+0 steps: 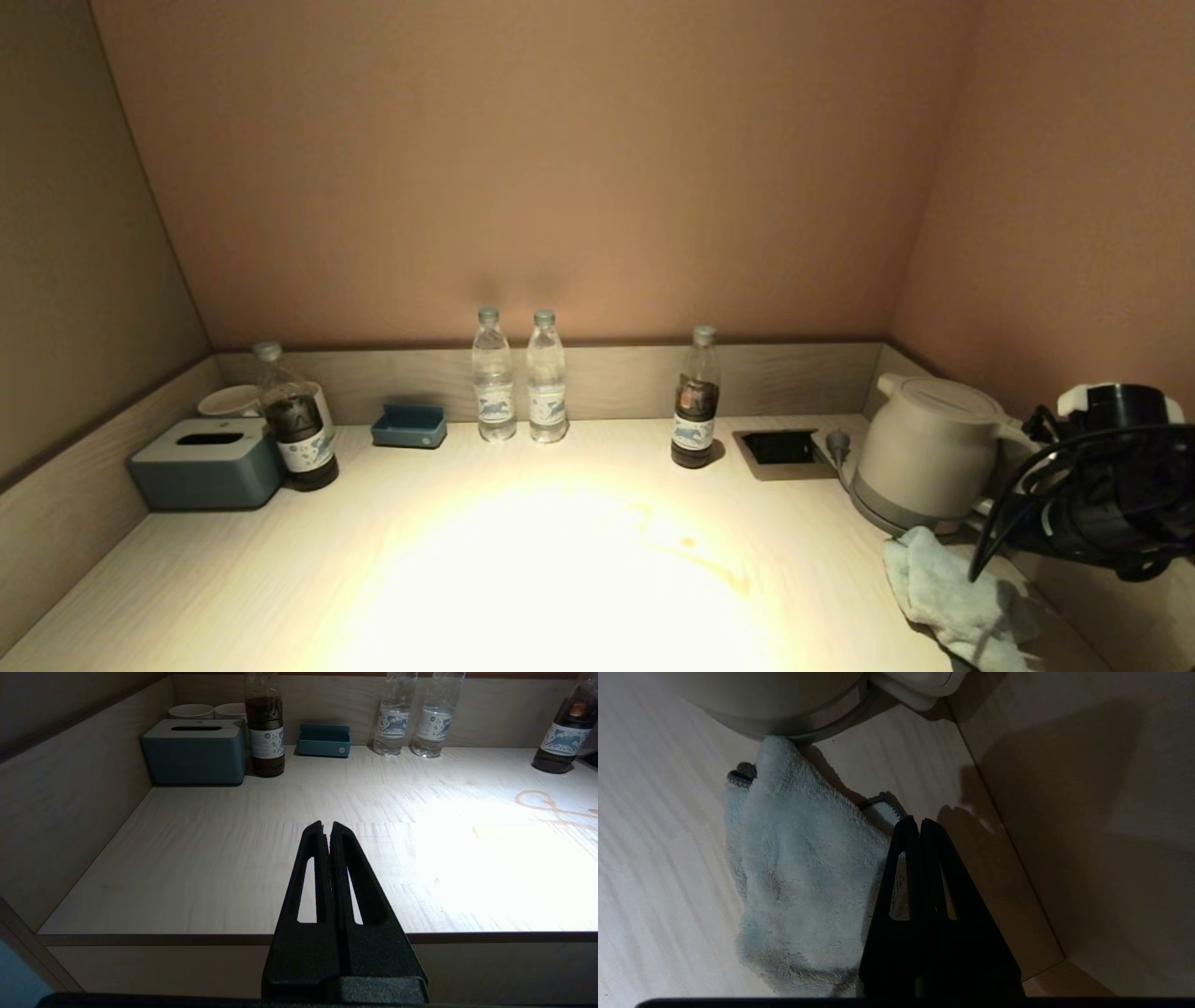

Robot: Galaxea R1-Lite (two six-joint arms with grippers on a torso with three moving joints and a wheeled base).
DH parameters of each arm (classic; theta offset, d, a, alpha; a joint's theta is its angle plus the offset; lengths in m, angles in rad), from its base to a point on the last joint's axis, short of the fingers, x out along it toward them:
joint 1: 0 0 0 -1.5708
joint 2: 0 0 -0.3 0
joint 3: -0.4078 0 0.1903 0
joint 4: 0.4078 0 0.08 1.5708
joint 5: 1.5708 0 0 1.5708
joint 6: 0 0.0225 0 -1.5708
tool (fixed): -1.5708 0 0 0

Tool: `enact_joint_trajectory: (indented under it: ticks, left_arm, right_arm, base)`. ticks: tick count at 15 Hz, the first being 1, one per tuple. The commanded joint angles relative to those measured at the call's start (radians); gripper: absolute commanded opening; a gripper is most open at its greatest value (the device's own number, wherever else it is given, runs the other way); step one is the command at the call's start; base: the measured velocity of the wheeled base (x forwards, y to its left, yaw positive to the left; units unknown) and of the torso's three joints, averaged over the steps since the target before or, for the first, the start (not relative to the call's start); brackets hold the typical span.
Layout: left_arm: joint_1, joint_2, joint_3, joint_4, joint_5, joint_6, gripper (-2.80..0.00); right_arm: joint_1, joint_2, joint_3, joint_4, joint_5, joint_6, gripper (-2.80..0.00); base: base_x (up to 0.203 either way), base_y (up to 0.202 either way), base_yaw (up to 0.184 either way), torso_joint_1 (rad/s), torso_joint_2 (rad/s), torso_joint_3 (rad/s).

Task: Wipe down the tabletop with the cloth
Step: Pick up the tablecloth

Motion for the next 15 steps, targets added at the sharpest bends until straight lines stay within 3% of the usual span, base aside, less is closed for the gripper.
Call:
enact_joint_trajectory:
  ticks: [1, 11, 12, 13, 15]
  left_arm:
    - [0.000, 0.000, 0.000, 0.000, 0.000, -0.001, -2.80]
    - [0.000, 0.000, 0.000, 0.000, 0.000, -0.001, -2.80]
    - [0.000, 0.000, 0.000, 0.000, 0.000, -0.001, -2.80]
    - [0.000, 0.000, 0.000, 0.000, 0.000, -0.001, -2.80]
    - [0.000, 0.000, 0.000, 0.000, 0.000, -0.001, -2.80]
  right_arm:
    - [-0.009, 0.050, -0.007, -0.005, 0.035, -0.006, -2.80]
    - [-0.005, 0.042, -0.005, 0.017, 0.161, -0.038, -2.80]
    - [0.000, 0.046, -0.002, 0.017, 0.190, -0.039, -1.97]
    - [0.005, 0.048, 0.002, 0.017, 0.190, -0.040, 0.00]
    - [0.015, 0.057, 0.002, 0.016, 0.191, -0.043, 0.00]
  base:
    - [0.000, 0.000, 0.000, 0.000, 0.00, 0.000]
    - [0.000, 0.000, 0.000, 0.000, 0.00, 0.000]
    - [0.000, 0.000, 0.000, 0.000, 0.00, 0.000]
    - [0.000, 0.000, 0.000, 0.000, 0.00, 0.000]
    - [0.000, 0.000, 0.000, 0.000, 0.00, 0.000]
